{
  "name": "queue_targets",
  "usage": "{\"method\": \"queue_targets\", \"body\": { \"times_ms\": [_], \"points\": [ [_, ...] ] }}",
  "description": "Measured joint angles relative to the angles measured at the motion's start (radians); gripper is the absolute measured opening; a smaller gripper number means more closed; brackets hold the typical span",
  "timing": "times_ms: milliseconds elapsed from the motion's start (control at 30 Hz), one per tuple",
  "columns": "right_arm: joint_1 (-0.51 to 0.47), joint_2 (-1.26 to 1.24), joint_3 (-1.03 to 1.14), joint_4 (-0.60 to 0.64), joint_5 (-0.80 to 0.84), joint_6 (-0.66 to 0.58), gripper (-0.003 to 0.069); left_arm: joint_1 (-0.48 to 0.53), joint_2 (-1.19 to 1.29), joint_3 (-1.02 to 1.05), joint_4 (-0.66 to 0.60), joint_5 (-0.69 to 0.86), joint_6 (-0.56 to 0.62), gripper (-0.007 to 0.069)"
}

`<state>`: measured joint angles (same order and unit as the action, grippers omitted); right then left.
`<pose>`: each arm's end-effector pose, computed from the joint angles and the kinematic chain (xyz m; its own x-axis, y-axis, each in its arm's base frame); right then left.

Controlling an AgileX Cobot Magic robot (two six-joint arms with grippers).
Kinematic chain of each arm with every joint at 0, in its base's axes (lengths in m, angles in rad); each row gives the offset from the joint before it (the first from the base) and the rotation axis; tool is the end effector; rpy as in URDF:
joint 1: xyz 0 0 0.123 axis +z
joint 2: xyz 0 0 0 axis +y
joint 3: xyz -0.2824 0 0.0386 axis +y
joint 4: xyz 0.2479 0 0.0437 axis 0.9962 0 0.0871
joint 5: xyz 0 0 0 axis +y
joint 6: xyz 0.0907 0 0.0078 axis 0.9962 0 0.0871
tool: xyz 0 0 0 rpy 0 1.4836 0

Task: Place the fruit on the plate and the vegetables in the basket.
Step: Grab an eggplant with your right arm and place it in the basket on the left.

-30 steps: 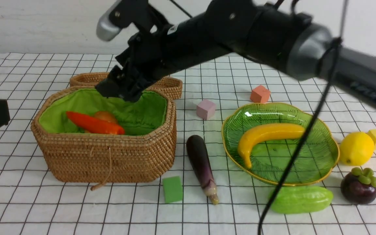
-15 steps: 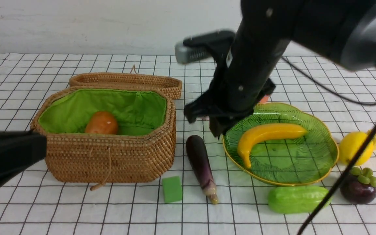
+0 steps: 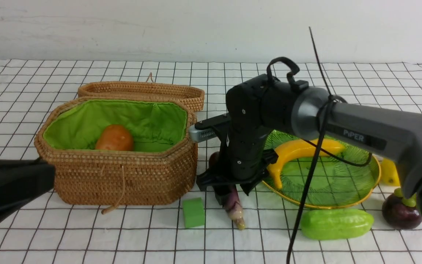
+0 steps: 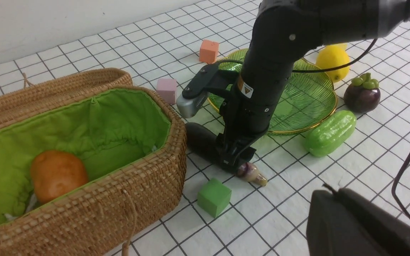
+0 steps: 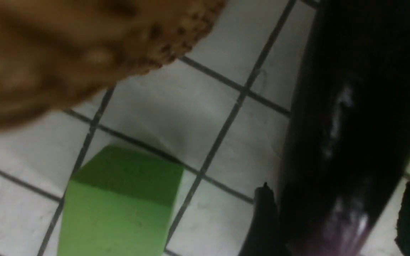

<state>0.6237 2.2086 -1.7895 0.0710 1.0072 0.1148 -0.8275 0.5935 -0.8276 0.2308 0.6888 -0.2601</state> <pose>0.3736 0.2756 0.1775 -0.8711 -0.4396 -0.2192 -0.4671 0.8793 0.0928 0.0794 -0.0668 0.3816 -0.2853 0.1926 -0.9389 0.6152 0.7880 -0.0253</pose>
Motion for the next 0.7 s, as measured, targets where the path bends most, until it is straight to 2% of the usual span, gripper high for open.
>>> {"method": "queue_targets", "body": {
  "times_ms": [133, 333, 700],
  "points": [
    [-0.001, 0.02, -0.001, 0.005, -0.041, 0.002, 0.0466, 0.0, 0.0, 0.0, 0.0, 0.001, 0.0, -0.0013],
    [-0.002, 0.03, -0.003, 0.017, -0.063, 0.002, 0.0349, 0.0, 0.0, 0.0, 0.0, 0.001, 0.0, -0.0013],
    [-0.002, 0.008, -0.005, 0.026, 0.003, 0.008, 0.0349, 0.0, 0.0, 0.0, 0.0, 0.003, 0.0, -0.0013]
  ]
}}
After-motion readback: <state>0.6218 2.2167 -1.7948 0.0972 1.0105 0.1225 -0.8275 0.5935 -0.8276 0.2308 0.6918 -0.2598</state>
